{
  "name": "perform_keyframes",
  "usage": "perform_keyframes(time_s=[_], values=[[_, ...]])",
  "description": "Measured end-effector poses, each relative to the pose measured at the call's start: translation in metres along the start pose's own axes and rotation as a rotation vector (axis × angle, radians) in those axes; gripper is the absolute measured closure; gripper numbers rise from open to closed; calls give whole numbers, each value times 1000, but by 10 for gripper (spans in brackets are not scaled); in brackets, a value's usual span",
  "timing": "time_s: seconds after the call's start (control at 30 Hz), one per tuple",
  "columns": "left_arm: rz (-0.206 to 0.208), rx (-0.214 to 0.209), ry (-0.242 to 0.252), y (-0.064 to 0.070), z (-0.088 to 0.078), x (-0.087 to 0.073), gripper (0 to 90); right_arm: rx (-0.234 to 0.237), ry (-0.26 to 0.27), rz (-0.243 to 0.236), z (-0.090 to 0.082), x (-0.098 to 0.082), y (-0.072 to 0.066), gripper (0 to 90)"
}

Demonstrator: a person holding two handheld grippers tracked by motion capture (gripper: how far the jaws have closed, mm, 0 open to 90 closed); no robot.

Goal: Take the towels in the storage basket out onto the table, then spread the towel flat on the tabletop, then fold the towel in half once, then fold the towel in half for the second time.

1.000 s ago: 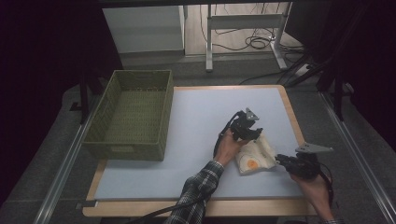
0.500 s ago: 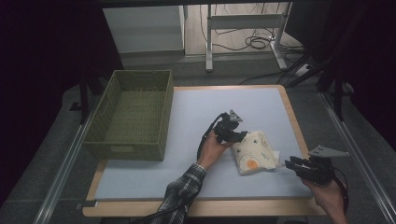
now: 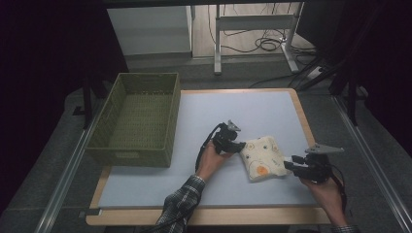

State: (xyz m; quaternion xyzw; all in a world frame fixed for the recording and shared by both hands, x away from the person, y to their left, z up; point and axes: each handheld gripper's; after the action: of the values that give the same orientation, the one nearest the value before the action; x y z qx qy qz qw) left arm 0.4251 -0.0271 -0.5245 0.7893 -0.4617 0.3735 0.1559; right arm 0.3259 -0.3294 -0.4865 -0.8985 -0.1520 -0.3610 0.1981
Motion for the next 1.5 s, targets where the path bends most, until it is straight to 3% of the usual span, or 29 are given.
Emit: perform_keyframes(time_s=[0.2,0.33,0.5,0.63,0.7,0.83,0.97,1.07,1.2,1.5], values=[[-14,6,-6,-2,2,-4,493,-16,-46,-24,9,0,-2,518],[-20,5,-9,-7,-2,-8,479,-27,-69,1,22,-11,3,477],[-27,-9,-27,-9,-2,-10,460,-3,-71,10,27,-17,5,458],[-35,-19,-31,-9,0,-9,449,38,-87,24,28,-17,2,654],[-31,-21,-34,-9,1,-8,444,93,-121,58,29,-16,4,746],[-23,-33,-48,-8,1,-7,440,139,-138,104,31,-14,8,789],[-42,-79,-46,-7,-1,-7,589,137,-131,109,30,-13,8,795],[-56,-139,-39,-5,-1,-6,811,131,-132,94,28,-12,5,794],[-30,-118,-43,-2,-3,-5,856,145,-121,91,26,-10,3,794],[-9,-84,-28,-8,-20,-2,863,187,-104,85,17,-4,-6,793]])
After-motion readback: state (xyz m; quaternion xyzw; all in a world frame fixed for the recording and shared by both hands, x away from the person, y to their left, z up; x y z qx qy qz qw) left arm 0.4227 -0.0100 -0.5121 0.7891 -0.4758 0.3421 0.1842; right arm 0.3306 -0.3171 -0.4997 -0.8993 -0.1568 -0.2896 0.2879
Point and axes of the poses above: each handheld gripper's, and its own axes: z roughly forward along the jaws, x roughly out of its top, y roughly to its right, and after that the axes turned 14 degrees about z, right-handed
